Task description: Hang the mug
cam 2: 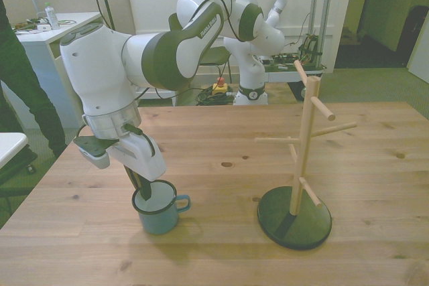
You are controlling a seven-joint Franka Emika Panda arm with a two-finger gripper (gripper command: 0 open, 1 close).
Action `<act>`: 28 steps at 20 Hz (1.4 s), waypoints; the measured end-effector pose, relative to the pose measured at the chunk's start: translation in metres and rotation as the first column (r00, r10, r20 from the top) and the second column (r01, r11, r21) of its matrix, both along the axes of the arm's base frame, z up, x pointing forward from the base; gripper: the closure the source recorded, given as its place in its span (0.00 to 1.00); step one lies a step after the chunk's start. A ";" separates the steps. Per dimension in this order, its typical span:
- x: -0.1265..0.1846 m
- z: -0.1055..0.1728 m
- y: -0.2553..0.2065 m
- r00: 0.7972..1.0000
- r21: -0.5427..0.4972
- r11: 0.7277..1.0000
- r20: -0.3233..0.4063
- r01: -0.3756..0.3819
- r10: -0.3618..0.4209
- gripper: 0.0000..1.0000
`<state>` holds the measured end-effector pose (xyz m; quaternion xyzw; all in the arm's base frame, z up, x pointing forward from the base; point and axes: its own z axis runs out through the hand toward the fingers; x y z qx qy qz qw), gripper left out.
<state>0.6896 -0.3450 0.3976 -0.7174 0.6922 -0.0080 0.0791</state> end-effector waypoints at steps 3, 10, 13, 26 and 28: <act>-0.004 -0.003 -0.002 1.000 0.004 1.000 -0.007 -0.002 0.002 1.00; -0.018 0.019 -0.011 0.999 -0.005 0.999 0.017 -0.035 0.035 1.00; -0.036 0.064 -0.016 0.996 -0.023 0.998 0.061 -0.067 0.068 1.00; -0.050 0.186 0.035 0.942 -0.140 0.938 0.066 -0.317 0.329 1.00; -0.045 0.202 0.053 0.929 -0.162 0.921 0.052 -0.354 0.366 1.00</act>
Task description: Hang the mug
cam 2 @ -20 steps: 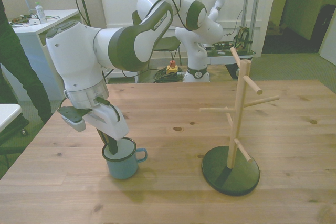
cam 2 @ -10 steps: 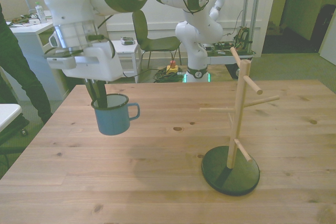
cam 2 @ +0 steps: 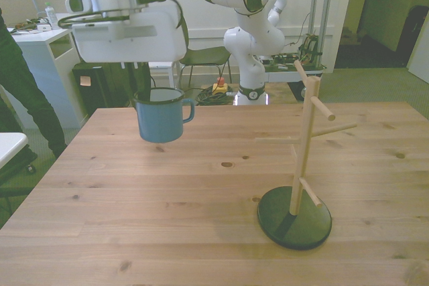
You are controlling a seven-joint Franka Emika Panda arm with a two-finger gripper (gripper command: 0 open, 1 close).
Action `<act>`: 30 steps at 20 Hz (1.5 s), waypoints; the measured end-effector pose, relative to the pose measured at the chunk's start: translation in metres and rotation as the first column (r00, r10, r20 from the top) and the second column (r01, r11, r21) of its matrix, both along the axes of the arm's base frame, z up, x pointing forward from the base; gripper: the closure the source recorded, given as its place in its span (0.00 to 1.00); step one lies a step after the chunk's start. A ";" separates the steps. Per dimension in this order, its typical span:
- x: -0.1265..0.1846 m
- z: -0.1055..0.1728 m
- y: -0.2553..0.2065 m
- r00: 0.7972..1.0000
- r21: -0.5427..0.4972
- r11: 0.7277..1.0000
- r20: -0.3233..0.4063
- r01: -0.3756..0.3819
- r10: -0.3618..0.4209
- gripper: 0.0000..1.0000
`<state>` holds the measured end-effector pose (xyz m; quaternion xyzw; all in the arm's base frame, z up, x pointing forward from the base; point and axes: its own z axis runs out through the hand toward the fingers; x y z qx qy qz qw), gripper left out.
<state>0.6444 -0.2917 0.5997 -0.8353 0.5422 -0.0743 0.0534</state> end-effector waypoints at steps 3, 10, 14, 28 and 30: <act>0.009 0.011 0.019 0.999 -0.033 0.999 -0.007 -0.042 0.042 1.00; 0.026 0.010 0.030 0.995 -0.081 0.992 -0.023 -0.095 0.094 1.00; 0.031 0.017 0.044 0.993 -0.102 0.988 -0.026 -0.119 0.117 1.00; 0.051 0.010 0.077 0.985 -0.130 0.976 -0.020 -0.173 0.172 1.00; 0.053 0.010 0.081 0.984 -0.136 0.975 -0.023 -0.178 0.177 1.00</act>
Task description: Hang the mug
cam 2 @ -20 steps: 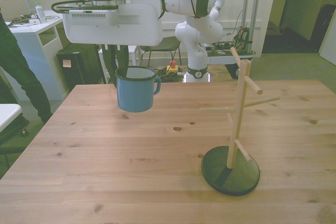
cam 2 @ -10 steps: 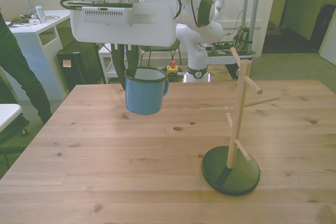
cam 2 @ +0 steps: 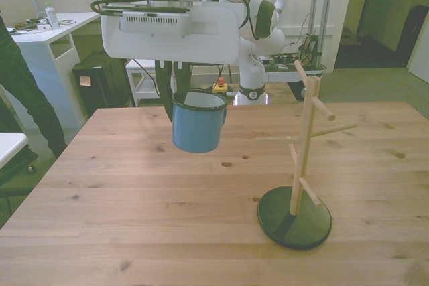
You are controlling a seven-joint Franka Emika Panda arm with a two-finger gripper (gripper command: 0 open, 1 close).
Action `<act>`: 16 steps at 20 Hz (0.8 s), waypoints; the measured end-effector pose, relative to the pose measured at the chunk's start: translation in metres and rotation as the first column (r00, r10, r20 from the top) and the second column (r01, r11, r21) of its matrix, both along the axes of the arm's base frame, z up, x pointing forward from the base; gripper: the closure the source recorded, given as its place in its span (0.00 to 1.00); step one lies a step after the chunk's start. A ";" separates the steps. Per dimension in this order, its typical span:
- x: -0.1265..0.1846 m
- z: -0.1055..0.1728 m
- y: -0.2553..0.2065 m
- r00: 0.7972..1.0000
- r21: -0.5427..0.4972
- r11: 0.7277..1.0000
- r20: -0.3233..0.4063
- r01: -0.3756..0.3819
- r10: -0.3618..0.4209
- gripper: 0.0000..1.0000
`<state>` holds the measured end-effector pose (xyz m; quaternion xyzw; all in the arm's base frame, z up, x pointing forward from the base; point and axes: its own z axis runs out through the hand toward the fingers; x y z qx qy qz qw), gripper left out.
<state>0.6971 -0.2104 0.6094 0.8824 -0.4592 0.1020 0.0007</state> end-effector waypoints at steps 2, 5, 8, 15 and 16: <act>0.001 0.000 0.003 1.000 -0.004 1.000 0.000 -0.004 0.004 1.00; 0.003 0.000 0.007 1.000 -0.009 1.000 0.004 -0.010 0.010 1.00; 0.006 -0.001 0.010 1.000 -0.012 1.000 0.016 -0.011 0.011 1.00; 0.017 -0.001 0.024 0.998 -0.027 0.999 0.054 -0.024 0.025 1.00; 0.019 -0.004 0.028 0.998 -0.030 0.999 0.053 -0.027 0.029 1.00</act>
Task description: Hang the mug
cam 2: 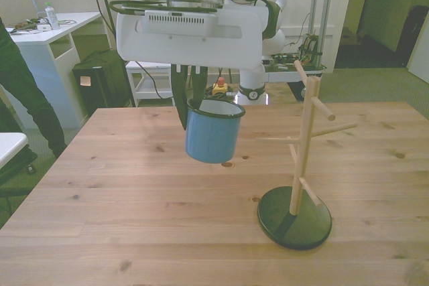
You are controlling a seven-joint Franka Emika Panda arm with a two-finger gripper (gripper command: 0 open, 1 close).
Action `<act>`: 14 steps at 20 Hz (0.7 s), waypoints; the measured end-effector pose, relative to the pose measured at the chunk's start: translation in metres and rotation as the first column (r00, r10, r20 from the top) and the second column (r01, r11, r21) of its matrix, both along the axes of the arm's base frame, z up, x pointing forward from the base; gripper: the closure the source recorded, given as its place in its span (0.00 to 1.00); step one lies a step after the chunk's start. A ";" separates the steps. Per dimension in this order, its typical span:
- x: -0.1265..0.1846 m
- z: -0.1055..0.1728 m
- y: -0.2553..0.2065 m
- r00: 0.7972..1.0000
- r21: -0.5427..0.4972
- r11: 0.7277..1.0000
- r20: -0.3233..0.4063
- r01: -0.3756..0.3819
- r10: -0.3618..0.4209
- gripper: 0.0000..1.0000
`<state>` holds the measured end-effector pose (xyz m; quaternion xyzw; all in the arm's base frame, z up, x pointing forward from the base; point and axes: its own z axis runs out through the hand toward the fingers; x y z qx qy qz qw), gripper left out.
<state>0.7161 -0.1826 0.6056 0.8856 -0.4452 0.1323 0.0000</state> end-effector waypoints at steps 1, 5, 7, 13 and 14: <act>0.002 -0.003 0.003 1.000 -0.002 1.000 -0.003 -0.003 0.003 1.00; 0.011 -0.014 0.012 1.000 -0.016 1.000 -0.003 -0.014 0.014 1.00; 0.014 -0.013 0.020 1.000 -0.022 0.999 0.008 -0.025 0.026 1.00; 0.022 -0.011 0.055 0.997 -0.040 0.997 0.019 -0.072 0.073 1.00; 0.023 -0.012 0.061 0.997 -0.043 0.996 0.019 -0.079 0.080 1.00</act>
